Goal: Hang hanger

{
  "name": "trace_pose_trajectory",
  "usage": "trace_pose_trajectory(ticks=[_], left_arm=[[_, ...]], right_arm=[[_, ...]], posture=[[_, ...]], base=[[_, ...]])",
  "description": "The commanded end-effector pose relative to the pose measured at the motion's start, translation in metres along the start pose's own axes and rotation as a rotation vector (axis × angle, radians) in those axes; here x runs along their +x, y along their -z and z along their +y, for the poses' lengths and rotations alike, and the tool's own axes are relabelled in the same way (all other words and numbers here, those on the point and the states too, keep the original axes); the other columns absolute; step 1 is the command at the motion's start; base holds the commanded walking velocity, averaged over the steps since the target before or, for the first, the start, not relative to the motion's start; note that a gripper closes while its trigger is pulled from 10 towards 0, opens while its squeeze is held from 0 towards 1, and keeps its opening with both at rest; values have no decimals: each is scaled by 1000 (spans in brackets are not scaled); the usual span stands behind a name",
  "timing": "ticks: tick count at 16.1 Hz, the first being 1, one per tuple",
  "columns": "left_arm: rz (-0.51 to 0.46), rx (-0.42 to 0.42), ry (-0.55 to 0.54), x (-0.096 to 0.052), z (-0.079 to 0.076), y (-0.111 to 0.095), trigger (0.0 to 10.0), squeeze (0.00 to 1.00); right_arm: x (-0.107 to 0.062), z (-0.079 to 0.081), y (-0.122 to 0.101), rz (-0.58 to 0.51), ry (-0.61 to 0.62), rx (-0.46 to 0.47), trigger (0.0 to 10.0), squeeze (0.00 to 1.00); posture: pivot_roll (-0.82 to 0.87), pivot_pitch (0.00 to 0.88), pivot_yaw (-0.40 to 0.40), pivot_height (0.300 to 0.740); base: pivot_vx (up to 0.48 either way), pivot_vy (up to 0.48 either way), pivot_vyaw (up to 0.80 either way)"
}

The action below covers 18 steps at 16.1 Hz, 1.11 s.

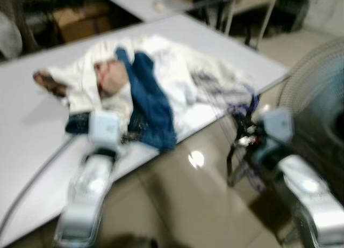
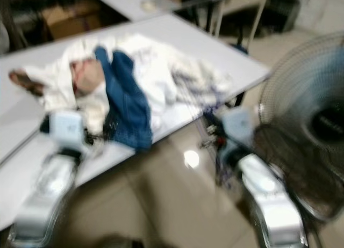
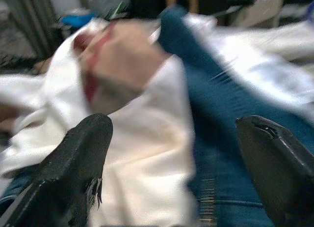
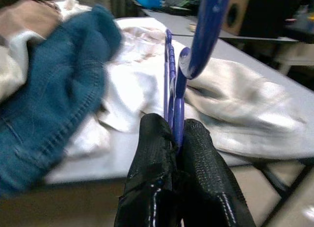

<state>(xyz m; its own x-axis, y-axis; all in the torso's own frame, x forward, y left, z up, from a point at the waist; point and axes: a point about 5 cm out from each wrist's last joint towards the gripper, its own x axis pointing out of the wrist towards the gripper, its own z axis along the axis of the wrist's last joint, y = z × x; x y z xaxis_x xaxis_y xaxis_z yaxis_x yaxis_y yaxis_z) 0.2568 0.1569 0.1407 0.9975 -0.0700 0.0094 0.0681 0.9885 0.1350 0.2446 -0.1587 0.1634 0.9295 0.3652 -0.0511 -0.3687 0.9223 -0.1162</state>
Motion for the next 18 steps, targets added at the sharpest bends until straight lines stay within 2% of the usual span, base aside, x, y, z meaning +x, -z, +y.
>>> trace_pose_trajectory(ticks=[1,4,6,8,10,11,12,13,14,15,18], left_arm=[[0,2,29,0,-8,-2,10000,749],[48,53,88,-3,-11,7,10000,729],[72,86,105,-6,-8,12,10000,749],[100,126,131,-10,3,13,10000,725],[133,186,164,-14,7,13,10000,569],[159,206,186,-17,9,15,10000,376],[201,213,235,-22,11,18,6471,0],[215,215,261,-24,11,18,3451,0],[226,221,270,-25,12,19,941,0],[236,225,272,-25,13,20,0,0],[288,272,224,-22,19,26,0,0]], right_arm=[[-5,-9,-1,-1,35,-16,10000,0],[-7,-7,-1,-5,-5,-39,10000,0],[-8,-7,-2,-10,-21,-51,10000,0],[-9,-12,-3,-15,-30,-61,10000,0],[-8,-14,-3,-12,-38,-74,10000,0],[-7,-15,-3,-12,-46,-83,10000,0],[-7,-15,-2,-10,-60,-93,10000,0],[-6,-14,-2,-9,-67,-99,10000,0],[-6,-14,-2,-8,-72,-102,10000,0],[-6,-14,-2,-9,-78,-104,10000,0],[-5,-13,-1,-12,-87,-117,10000,0]], posture=[[-131,101,38,740],[-131,101,46,740],[-129,105,50,740],[-115,109,45,740],[-109,109,44,740],[-108,108,44,740],[-105,109,43,740],[-103,110,42,740],[-103,109,42,740],[-99,110,43,740],[-94,110,49,740]], base=[[311,0,0],[0,0,0],[0,0,0],[0,0,0],[0,0,0],[0,0,0],[0,0,0],[0,0,0],[0,0,0],[0,0,0],[0,0,0]])
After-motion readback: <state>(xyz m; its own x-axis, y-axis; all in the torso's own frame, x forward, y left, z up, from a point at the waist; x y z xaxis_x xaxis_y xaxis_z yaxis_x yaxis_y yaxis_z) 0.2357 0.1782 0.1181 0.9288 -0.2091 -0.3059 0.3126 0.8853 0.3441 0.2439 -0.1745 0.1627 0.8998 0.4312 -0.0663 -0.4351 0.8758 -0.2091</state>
